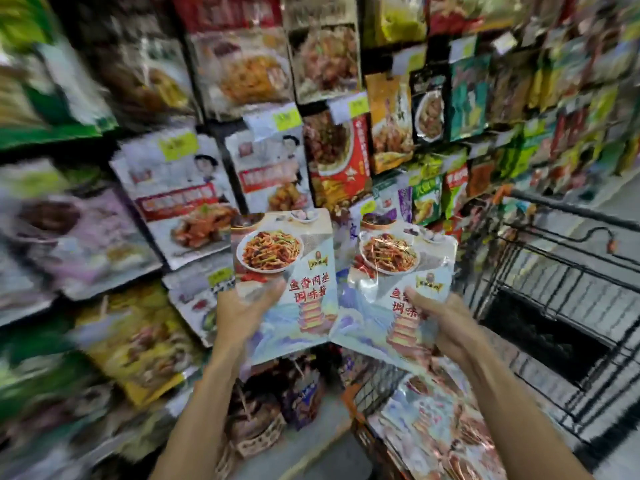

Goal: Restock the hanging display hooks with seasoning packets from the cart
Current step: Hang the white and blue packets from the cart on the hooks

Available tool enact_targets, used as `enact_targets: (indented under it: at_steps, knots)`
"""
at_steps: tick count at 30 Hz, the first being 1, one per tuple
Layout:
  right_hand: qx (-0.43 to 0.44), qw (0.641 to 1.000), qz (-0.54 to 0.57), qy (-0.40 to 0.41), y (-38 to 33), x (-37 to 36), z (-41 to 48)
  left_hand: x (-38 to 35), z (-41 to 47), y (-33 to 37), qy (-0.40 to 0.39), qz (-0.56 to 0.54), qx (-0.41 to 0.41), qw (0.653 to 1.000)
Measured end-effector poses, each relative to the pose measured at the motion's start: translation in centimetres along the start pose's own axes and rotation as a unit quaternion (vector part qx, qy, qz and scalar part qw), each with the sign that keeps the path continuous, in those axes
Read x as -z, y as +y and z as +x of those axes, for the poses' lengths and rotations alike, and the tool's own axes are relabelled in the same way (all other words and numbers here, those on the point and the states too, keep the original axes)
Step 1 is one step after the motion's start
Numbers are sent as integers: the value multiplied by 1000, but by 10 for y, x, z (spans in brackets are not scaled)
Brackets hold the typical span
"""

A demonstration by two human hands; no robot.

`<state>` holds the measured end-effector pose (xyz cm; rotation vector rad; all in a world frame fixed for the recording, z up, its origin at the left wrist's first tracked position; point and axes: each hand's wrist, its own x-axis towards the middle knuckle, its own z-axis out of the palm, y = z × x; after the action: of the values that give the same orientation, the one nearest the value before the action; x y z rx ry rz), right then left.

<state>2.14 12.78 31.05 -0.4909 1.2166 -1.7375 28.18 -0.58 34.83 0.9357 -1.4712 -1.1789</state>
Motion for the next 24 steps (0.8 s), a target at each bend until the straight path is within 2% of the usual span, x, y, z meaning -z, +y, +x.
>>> enact_targets:
  at_steps: [6, 11, 17, 24]
  knots:
    - [18, 982, -51, -179, -11, -132, -14, 127, -35, 62, 140, 1, -40, 989]
    - [17, 964, -82, -254, 11, -225, -31, 223, -66, 82, 243, 22, -58, 968]
    - [-19, 950, -71, -305, 44, -310, -46, 303, -87, 83, 274, 29, -74, 958]
    - [-32, 942, -63, -329, 73, -372, -46, 379, -53, 67, 263, -10, -18, 965]
